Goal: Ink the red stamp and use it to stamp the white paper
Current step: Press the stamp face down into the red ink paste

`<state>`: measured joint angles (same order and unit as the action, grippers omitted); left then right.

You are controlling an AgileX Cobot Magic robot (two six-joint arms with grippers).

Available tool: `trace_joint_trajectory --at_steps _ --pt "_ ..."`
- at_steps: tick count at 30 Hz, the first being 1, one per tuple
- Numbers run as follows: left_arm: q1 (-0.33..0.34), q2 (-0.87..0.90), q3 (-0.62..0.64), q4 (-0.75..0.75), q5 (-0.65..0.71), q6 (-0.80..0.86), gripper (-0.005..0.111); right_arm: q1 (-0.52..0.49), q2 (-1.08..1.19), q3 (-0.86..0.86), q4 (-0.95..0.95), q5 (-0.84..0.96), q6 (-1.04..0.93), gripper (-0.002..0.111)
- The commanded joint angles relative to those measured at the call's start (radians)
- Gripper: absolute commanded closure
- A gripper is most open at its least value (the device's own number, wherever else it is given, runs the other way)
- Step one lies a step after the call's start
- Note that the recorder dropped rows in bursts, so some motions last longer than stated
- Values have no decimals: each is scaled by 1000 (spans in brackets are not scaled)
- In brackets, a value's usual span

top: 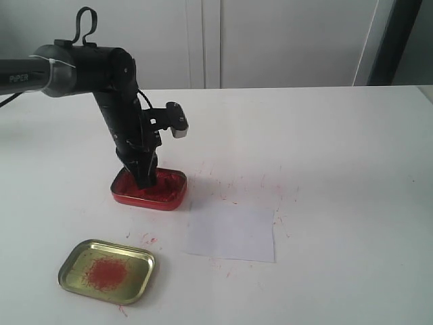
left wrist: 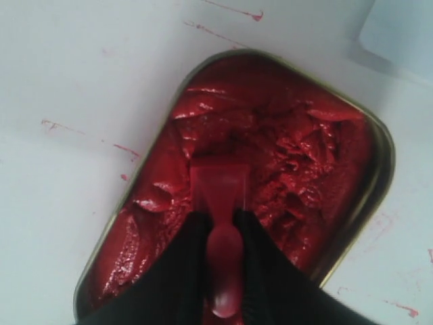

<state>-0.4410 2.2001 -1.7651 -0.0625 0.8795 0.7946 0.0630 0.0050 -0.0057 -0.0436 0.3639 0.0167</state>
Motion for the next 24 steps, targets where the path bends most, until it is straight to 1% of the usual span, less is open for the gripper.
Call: trace_joint_trajectory --at_steps 1,9,15,24 --pt "2 77 25 -6 22 -6 107 -5 -5 6 -6 -16 3 108" --pt "2 119 25 9 57 -6 107 -5 -5 6 -6 -16 3 108" --pt "2 133 25 77 94 -13 107 -5 -5 6 -6 -16 3 108" --pt "2 133 25 93 94 -15 107 -5 -5 6 -6 -16 3 108"
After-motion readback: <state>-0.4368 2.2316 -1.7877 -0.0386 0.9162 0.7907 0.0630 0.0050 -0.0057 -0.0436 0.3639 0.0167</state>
